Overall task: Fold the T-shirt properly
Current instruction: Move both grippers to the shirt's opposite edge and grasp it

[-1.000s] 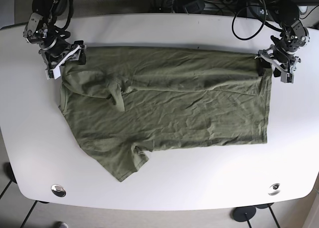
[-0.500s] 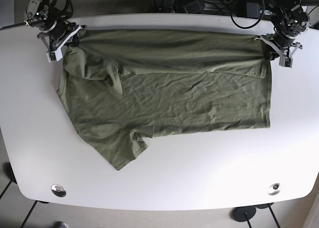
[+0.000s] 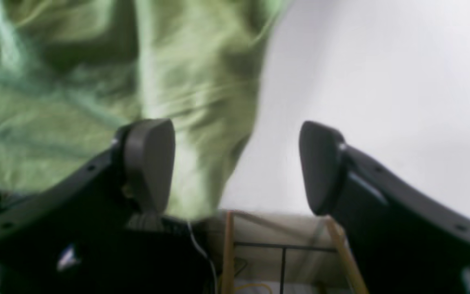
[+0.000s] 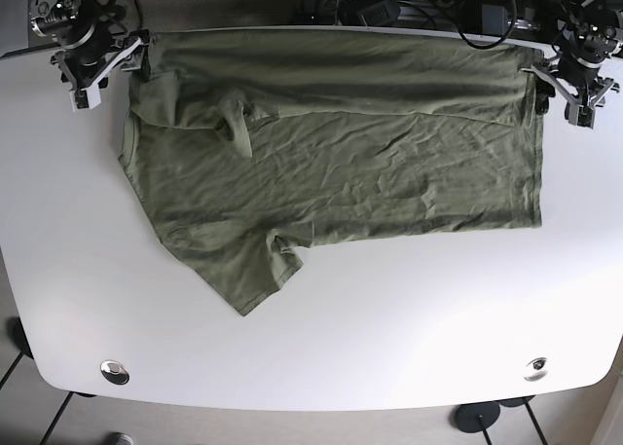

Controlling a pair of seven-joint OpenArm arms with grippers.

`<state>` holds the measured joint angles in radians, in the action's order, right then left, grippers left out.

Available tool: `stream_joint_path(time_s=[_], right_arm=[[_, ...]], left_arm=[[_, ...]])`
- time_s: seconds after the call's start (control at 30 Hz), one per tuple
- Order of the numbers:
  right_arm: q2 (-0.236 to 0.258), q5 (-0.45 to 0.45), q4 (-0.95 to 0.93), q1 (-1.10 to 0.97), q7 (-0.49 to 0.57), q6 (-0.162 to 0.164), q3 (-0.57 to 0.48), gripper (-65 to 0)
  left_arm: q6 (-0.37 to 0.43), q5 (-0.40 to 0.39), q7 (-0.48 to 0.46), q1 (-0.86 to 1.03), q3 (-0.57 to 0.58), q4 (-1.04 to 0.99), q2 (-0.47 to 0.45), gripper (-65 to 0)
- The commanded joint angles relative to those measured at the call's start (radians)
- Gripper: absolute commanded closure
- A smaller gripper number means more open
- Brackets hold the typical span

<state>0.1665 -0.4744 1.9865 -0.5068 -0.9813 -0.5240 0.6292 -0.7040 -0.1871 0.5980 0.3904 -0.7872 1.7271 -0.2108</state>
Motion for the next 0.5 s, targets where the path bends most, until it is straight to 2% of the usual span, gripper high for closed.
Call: stream_joint_path(time_s=[0.03, 0.2, 0.33, 0.43, 0.5], right_arm=[[0.035, -0.001, 0.015, 0.090, 0.026, -0.003, -0.007, -47.1], [0.048, 0.078, -0.103, 0.353, 0.026, -0.008, -0.102, -46.8], [0.048, 0.199, -0.333, 0.620, 0.035, -0.012, -0.210, -46.8], [0.049, 0.251, -0.547, 0.790, 0.120, -0.012, -0.277, -46.8], [0.069, 0.273, -0.682, 0.873, 0.181, -0.012, -0.314, -46.8]], left_arm=[[0.006, -0.010, -0.017, -0.074, 0.021, 0.014, -0.017, -31.1], [0.006, -0.005, -0.017, -0.215, 0.116, -0.062, -0.019, -31.1], [0.006, -0.005, -0.017, -0.333, 0.177, -0.151, -0.031, -30.7], [0.006, -0.005, -0.017, -0.408, 0.216, -0.194, -0.031, -30.7], [0.006, -0.005, -0.017, -0.443, 0.226, -0.210, -0.031, -30.7]])
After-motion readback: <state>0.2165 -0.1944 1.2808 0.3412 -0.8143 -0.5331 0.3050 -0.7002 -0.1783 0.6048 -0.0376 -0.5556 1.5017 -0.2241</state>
